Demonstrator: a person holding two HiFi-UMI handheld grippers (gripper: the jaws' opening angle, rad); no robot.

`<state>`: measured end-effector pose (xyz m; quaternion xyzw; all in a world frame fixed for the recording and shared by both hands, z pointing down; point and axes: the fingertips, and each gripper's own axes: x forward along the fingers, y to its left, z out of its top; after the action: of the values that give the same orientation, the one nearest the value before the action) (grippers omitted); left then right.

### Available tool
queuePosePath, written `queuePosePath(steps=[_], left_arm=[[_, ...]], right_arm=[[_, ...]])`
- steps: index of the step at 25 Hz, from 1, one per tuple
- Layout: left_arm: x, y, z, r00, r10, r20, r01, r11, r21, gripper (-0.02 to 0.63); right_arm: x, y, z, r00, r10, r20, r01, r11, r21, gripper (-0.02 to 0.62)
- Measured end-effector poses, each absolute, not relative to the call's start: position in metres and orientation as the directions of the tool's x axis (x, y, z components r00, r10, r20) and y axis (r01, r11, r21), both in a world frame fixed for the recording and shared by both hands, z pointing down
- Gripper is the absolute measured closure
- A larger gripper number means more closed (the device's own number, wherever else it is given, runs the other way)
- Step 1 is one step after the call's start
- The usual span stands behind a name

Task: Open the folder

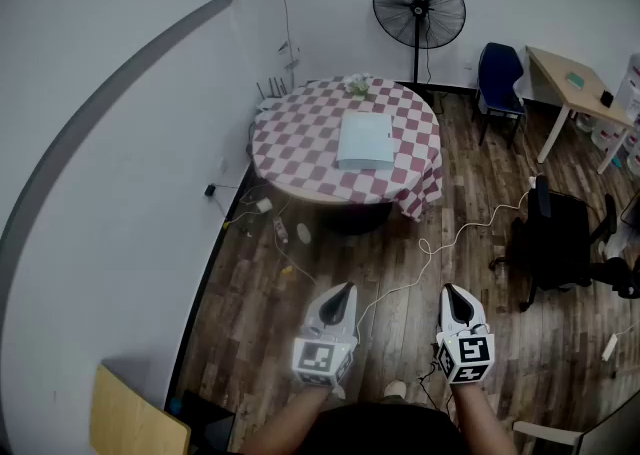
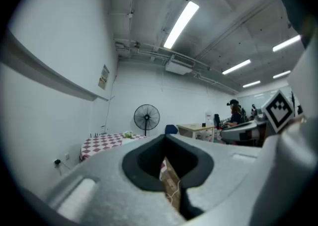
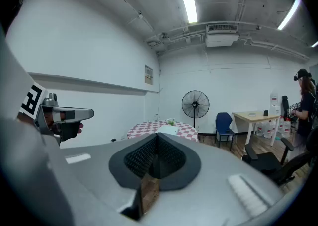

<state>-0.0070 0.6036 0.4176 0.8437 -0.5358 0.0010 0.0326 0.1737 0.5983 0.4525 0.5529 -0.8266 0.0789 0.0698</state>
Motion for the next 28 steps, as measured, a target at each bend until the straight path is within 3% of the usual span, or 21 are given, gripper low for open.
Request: queuePosePath(steps=[10,17,28], left_arm=[[0.047,0.592,0.434,0.398,-0.915,0.062,-0.917,-0.399,-0.002,0.603],[0.082,0.56,0.44,0.453,-0.889,0.07,-0.892,-0.453,0.017,0.603],[0.04,0.394,0.48,0.484,-0.86,0.163,-0.874,-0.483,0.051,0.603]], right_arm=[[0.219,0.577,0.468,-0.412,-0.896,0.167,-0.91,0.397,-0.119,0.592],[0.232,0.547,0.481,-0.441,-0.88,0.175,-0.895,0.415,-0.163,0.592],[0.183,0.388,0.497,-0.426,-0.863,0.269,-0.904,0.398,-0.155,0.592]])
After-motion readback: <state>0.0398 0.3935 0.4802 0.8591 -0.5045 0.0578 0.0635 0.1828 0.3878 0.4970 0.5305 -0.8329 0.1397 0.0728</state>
